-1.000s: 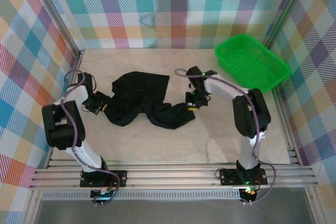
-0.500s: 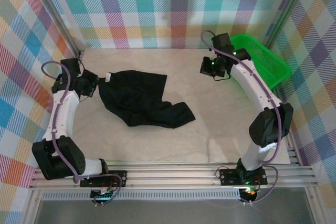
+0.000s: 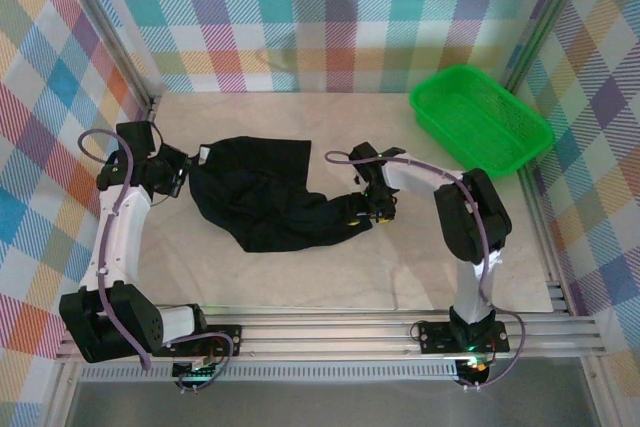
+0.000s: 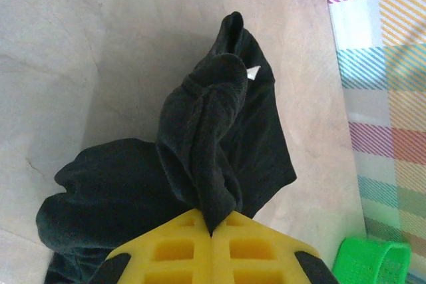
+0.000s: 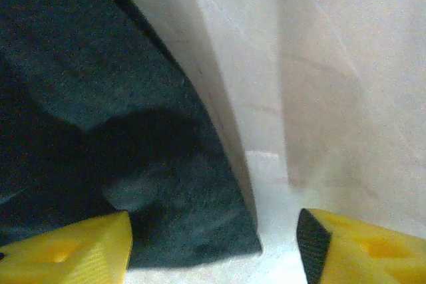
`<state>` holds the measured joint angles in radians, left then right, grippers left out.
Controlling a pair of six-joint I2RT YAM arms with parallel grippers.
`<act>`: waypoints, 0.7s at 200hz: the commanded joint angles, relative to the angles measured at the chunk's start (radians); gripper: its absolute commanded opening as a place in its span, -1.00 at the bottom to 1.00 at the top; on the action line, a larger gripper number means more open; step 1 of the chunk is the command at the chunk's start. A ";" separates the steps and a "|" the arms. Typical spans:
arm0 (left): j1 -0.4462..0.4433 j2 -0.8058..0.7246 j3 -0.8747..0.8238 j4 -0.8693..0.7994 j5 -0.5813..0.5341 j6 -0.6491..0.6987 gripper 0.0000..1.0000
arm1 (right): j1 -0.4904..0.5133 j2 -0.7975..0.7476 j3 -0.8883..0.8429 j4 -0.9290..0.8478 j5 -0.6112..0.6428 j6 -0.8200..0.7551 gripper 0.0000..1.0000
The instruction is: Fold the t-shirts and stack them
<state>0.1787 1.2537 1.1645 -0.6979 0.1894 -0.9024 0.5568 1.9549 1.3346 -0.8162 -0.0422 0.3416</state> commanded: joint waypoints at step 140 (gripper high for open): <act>-0.007 0.182 0.309 0.106 0.186 -0.098 -1.00 | -0.255 -0.207 0.477 -0.067 -0.034 0.082 -1.00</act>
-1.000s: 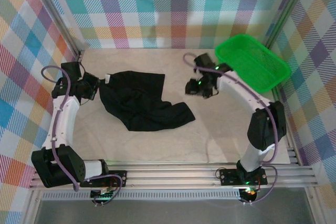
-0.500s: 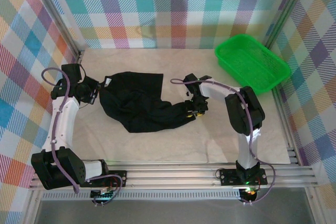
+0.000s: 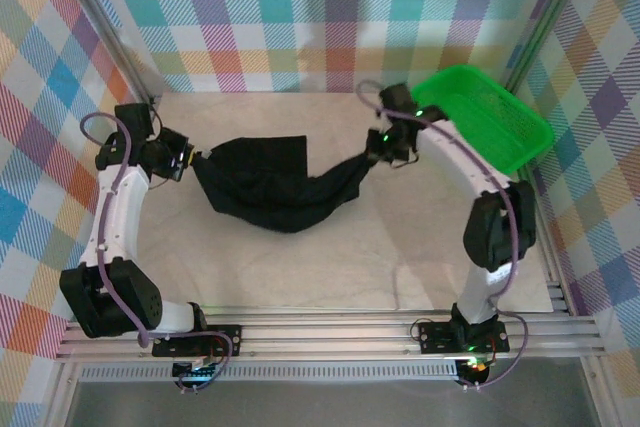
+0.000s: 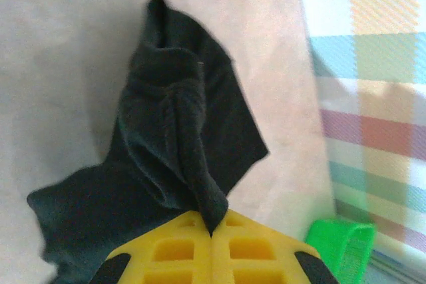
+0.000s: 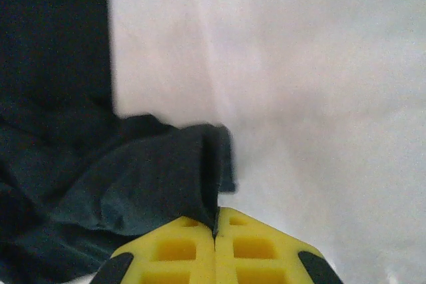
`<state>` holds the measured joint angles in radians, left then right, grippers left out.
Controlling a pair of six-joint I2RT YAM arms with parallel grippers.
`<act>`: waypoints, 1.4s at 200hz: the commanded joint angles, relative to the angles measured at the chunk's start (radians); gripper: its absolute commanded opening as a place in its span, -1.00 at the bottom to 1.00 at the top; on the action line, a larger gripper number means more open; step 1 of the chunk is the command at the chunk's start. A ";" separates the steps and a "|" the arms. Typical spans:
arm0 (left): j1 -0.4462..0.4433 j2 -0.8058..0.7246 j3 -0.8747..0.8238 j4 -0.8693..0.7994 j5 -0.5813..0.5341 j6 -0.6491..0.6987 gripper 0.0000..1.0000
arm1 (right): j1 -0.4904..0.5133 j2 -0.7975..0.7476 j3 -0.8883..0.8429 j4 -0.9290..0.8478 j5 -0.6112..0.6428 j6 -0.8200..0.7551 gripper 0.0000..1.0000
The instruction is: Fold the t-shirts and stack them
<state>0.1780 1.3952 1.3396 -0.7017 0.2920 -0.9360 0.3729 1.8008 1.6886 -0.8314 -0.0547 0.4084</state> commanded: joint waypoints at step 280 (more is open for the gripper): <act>-0.191 -0.334 -0.670 0.023 -0.101 -0.435 0.86 | -0.157 -0.449 -0.748 0.137 -0.120 0.221 -1.00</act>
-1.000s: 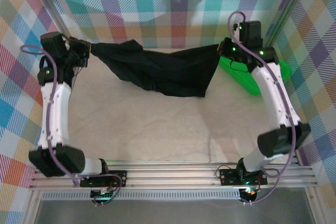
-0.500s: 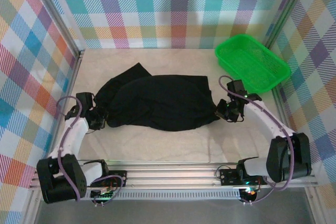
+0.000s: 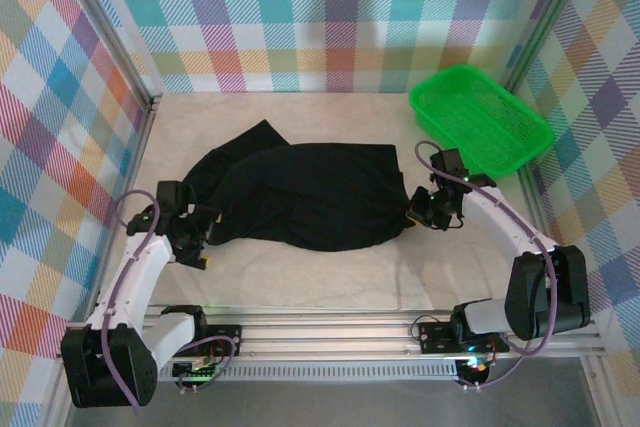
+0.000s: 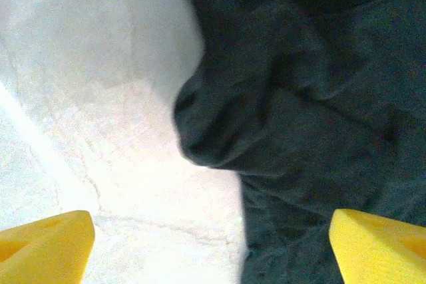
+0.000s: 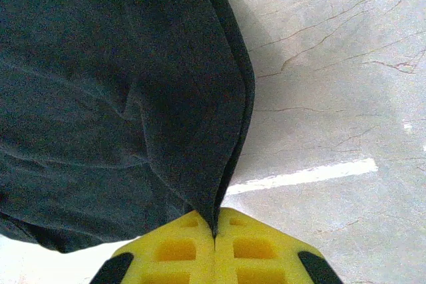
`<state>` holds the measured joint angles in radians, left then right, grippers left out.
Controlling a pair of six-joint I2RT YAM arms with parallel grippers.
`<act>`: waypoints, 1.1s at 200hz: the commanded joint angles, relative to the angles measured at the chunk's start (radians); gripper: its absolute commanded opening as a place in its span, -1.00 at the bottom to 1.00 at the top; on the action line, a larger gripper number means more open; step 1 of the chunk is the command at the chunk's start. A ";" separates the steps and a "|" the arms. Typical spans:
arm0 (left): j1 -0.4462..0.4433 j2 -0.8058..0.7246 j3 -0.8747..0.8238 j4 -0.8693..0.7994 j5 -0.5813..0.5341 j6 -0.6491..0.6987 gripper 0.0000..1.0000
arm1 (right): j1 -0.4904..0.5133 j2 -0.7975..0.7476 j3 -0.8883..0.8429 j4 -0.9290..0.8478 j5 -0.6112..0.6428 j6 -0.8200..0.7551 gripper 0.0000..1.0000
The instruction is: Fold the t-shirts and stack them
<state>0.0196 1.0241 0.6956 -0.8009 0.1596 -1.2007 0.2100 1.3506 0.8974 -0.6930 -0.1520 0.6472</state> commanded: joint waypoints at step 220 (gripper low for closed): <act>-0.128 0.377 0.594 0.192 -0.170 -0.057 -1.00 | 0.004 -0.016 0.421 0.077 -0.051 -0.093 -1.00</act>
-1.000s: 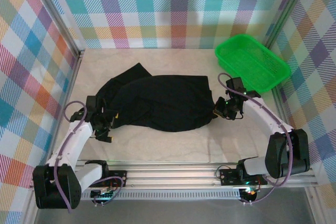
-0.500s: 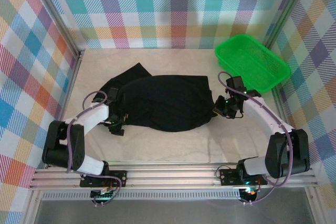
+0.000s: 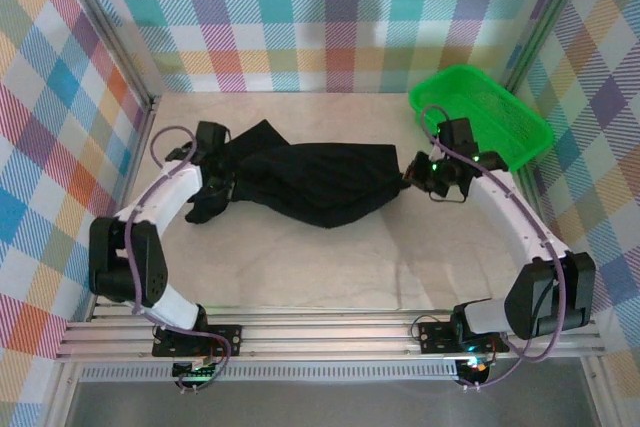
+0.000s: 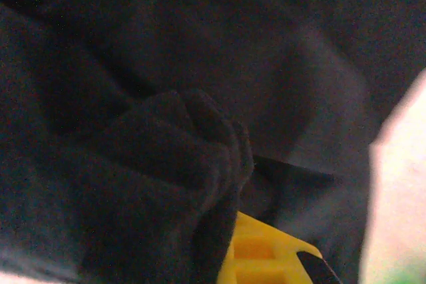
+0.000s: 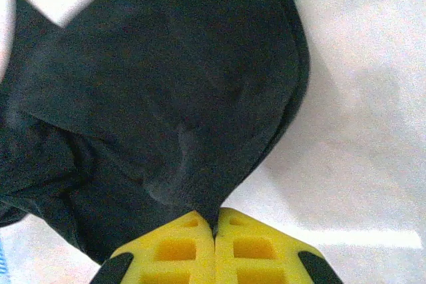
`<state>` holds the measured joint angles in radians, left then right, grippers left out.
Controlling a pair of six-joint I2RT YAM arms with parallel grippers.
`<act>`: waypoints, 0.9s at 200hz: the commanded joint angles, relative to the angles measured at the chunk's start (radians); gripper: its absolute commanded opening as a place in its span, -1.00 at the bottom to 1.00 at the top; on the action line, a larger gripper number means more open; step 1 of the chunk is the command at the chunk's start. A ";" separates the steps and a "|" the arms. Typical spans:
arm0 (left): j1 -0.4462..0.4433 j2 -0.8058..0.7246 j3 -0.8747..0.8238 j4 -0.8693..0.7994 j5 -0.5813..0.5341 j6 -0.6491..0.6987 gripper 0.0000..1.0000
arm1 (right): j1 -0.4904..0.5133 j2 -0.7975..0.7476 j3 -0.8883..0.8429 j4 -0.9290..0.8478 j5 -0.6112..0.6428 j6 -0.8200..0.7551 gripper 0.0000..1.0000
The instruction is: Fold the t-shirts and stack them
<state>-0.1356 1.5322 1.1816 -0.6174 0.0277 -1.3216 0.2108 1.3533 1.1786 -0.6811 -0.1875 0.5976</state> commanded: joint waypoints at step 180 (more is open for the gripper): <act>0.067 -0.400 0.651 0.230 -0.252 0.266 -1.00 | -0.013 -0.257 0.432 0.560 0.222 -0.149 -1.00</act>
<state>-0.0807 1.0302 1.7756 -0.4637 -0.1505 -1.0824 0.2073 0.9997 1.5986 -0.2310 -0.0669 0.4988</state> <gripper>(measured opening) 0.059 0.053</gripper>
